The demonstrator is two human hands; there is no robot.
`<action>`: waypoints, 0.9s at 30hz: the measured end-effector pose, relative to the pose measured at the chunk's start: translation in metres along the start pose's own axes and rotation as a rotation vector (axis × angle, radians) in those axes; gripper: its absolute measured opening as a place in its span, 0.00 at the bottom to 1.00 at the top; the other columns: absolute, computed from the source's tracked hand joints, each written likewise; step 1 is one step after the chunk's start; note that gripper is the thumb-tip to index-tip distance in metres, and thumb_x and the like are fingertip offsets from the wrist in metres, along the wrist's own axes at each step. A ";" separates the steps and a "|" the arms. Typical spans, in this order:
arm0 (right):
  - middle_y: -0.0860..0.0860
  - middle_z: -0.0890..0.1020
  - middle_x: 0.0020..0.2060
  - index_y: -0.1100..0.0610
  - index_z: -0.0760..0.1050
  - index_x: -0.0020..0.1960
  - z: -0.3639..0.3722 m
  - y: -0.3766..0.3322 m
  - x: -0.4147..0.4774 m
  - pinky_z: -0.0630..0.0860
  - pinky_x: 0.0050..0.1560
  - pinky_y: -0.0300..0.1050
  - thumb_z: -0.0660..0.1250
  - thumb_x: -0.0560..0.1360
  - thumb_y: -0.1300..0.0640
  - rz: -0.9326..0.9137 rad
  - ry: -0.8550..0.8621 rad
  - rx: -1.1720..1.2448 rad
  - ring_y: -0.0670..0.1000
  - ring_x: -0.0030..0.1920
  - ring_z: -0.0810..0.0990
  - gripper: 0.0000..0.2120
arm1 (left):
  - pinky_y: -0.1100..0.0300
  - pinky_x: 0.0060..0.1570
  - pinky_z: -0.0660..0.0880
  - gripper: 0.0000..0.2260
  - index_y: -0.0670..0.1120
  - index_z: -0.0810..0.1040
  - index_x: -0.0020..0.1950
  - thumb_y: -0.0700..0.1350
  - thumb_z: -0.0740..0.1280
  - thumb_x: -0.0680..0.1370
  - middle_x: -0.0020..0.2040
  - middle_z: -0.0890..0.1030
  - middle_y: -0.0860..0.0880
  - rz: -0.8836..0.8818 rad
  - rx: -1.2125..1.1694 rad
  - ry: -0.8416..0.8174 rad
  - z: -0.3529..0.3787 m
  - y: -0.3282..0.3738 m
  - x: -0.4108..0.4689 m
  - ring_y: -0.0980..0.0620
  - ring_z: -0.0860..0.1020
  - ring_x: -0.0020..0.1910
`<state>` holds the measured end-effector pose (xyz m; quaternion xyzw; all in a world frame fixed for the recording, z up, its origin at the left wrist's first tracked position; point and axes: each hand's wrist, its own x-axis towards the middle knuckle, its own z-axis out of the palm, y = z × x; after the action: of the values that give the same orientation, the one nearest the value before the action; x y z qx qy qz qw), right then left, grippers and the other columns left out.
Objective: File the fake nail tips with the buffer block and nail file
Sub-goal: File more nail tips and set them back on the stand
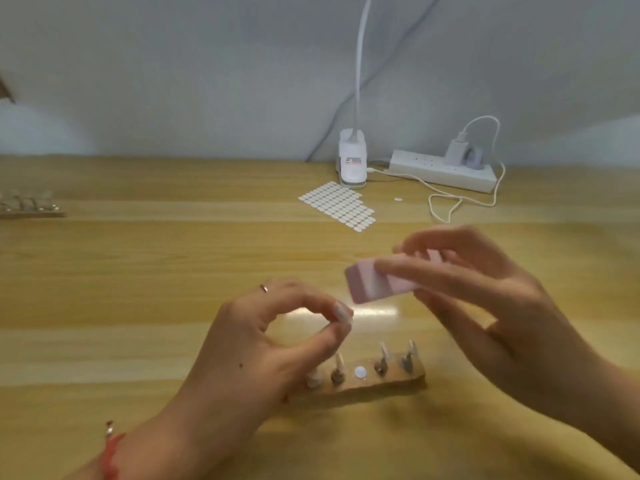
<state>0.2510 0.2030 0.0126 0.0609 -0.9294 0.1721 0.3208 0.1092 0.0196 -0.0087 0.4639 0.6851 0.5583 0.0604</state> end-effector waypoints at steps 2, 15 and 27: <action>0.51 0.73 0.61 0.42 0.71 0.69 0.005 -0.005 -0.002 0.72 0.63 0.38 0.58 0.79 0.64 -0.040 -0.086 -0.033 0.49 0.62 0.74 0.24 | 0.72 0.43 0.70 0.08 0.56 0.83 0.45 0.53 0.73 0.68 0.44 0.82 0.61 0.051 0.049 0.006 -0.001 -0.002 0.003 0.62 0.80 0.46; 0.54 0.74 0.57 0.49 0.79 0.64 0.019 -0.015 0.001 0.63 0.75 0.55 0.52 0.84 0.62 -0.106 -0.067 -0.058 0.54 0.60 0.77 0.20 | 0.63 0.51 0.65 0.12 0.56 0.77 0.54 0.53 0.64 0.71 0.50 0.76 0.63 0.356 0.322 0.021 0.000 -0.008 0.007 0.67 0.71 0.52; 0.57 0.74 0.59 0.50 0.77 0.66 0.020 -0.006 0.000 0.66 0.73 0.59 0.57 0.79 0.68 -0.076 -0.083 -0.057 0.55 0.61 0.76 0.22 | 0.62 0.47 0.66 0.15 0.57 0.75 0.58 0.54 0.63 0.71 0.53 0.75 0.64 0.325 0.307 0.036 0.002 -0.010 0.007 0.67 0.71 0.52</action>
<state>0.2411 0.1904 -0.0002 0.0940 -0.9434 0.1305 0.2899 0.1007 0.0261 -0.0144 0.5619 0.6792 0.4583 -0.1141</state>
